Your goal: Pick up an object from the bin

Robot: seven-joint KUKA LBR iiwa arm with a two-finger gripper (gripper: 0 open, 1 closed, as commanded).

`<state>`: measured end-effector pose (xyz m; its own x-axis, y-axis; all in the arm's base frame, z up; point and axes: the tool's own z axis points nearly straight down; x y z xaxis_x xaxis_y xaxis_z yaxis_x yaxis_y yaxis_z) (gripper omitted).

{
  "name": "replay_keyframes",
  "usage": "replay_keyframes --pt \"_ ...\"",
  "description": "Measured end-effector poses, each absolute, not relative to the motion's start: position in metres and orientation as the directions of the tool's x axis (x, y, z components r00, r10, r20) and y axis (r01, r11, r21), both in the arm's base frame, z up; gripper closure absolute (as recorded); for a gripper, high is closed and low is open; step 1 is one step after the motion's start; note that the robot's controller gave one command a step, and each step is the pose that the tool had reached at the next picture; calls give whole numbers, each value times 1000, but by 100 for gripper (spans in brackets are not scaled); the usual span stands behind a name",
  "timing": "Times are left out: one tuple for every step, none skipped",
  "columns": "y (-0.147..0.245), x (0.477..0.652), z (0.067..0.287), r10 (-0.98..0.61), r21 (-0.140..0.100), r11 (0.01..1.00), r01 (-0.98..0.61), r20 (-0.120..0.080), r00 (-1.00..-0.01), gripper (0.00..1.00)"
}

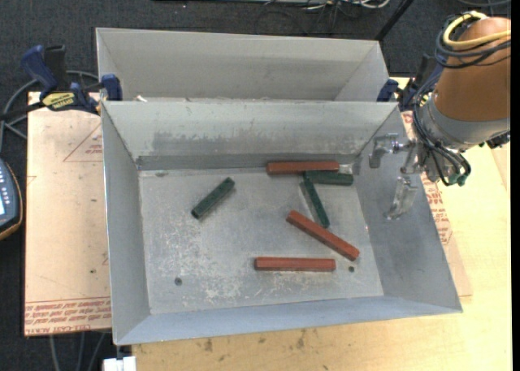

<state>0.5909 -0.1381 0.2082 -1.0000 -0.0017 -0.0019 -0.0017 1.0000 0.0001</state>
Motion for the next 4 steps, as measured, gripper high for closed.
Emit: replay_keyframes --pt "-105 574 78 -205 4 979 -205 5 -979 0" --pt "-69 523 70 -111 2 994 -111 0 -994 0" --pt "13 504 71 231 4 973 231 -1 -973 0" --pt "11 505 72 233 2 973 233 -5 -973 100"
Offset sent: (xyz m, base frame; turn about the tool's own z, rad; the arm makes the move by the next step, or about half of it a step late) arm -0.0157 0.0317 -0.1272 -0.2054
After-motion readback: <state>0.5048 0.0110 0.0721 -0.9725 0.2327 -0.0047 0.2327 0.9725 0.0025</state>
